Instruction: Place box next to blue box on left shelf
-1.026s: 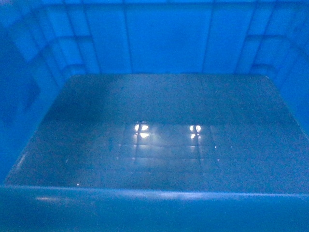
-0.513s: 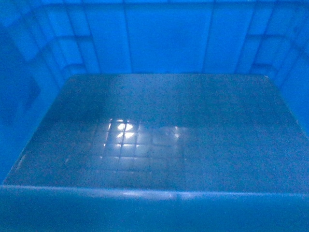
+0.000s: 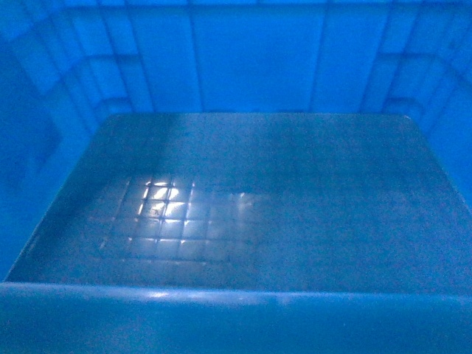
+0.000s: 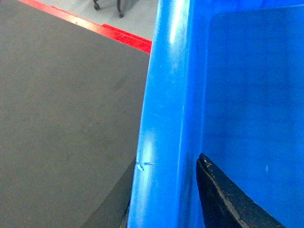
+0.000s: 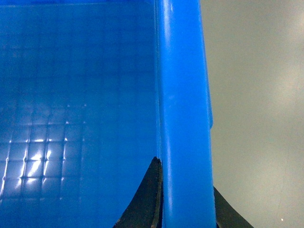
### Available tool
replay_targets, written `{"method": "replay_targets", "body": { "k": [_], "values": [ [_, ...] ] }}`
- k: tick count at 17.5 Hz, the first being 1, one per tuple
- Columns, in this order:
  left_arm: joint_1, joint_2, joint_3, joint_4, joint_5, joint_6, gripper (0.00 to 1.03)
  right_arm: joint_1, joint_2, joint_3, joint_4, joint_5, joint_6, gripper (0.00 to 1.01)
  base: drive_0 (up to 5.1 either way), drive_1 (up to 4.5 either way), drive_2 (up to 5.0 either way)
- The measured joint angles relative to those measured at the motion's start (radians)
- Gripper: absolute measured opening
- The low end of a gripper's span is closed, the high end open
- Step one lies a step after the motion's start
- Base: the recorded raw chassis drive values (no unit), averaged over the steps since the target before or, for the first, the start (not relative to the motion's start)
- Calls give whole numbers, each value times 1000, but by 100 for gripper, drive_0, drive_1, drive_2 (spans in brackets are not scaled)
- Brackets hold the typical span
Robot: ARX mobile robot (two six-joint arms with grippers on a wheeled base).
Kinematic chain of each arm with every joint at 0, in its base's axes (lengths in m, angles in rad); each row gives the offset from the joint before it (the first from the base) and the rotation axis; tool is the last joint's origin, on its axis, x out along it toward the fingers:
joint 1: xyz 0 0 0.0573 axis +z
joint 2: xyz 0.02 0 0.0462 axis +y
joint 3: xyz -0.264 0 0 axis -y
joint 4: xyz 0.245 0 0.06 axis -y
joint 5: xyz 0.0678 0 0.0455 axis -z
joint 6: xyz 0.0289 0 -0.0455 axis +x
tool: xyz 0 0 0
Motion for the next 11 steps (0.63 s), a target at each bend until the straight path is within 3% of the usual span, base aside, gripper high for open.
{"method": "replay_targets", "body": {
  "k": [11],
  "values": [
    [0, 0, 0, 0, 0, 1, 31, 0, 0, 0, 0, 0, 0, 9, -153, -153, -153]
  ]
}}
